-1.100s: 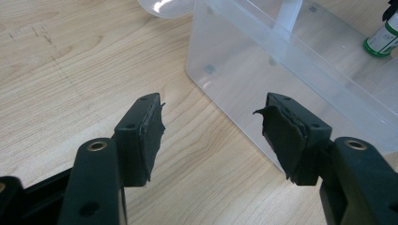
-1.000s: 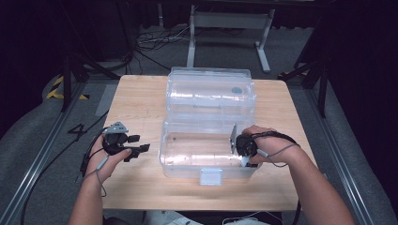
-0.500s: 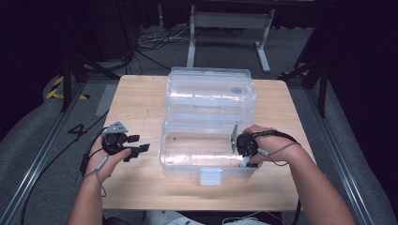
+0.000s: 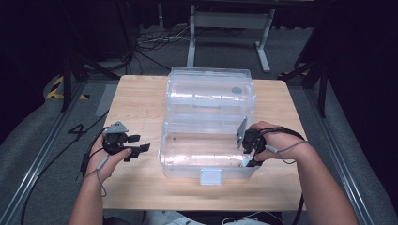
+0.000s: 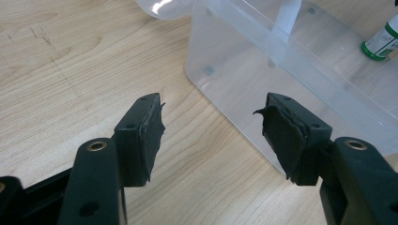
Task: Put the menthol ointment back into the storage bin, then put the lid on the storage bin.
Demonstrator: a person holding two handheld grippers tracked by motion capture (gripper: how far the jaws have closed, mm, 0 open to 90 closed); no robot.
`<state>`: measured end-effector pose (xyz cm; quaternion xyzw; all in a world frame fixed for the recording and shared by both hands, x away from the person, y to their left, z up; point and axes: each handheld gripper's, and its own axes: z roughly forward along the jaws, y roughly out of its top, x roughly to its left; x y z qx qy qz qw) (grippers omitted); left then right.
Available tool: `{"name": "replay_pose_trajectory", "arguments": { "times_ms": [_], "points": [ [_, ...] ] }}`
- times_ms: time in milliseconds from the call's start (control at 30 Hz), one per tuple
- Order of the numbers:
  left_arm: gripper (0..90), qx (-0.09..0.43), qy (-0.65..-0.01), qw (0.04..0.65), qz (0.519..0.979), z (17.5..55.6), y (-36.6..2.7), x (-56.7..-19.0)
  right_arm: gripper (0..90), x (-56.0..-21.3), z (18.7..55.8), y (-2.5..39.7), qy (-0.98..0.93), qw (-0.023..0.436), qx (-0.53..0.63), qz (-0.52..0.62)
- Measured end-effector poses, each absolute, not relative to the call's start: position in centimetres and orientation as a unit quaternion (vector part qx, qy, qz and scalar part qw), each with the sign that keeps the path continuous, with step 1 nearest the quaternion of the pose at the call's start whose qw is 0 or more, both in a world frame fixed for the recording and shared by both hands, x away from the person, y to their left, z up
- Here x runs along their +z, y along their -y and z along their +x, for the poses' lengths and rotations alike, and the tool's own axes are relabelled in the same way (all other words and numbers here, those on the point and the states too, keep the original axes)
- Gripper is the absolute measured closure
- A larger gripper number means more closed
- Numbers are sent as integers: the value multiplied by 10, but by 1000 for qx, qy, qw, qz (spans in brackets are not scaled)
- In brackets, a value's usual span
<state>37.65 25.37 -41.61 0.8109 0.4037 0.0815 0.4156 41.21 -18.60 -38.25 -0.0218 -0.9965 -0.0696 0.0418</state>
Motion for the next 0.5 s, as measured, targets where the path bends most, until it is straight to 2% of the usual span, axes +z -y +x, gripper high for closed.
{"name": "replay_pose_trajectory", "arguments": {
  "times_ms": [500],
  "points": [
    [389,78,-397,420,813,376,-249,-415,442,-349,410,206,981,3,-186,-64]
  ]
}}
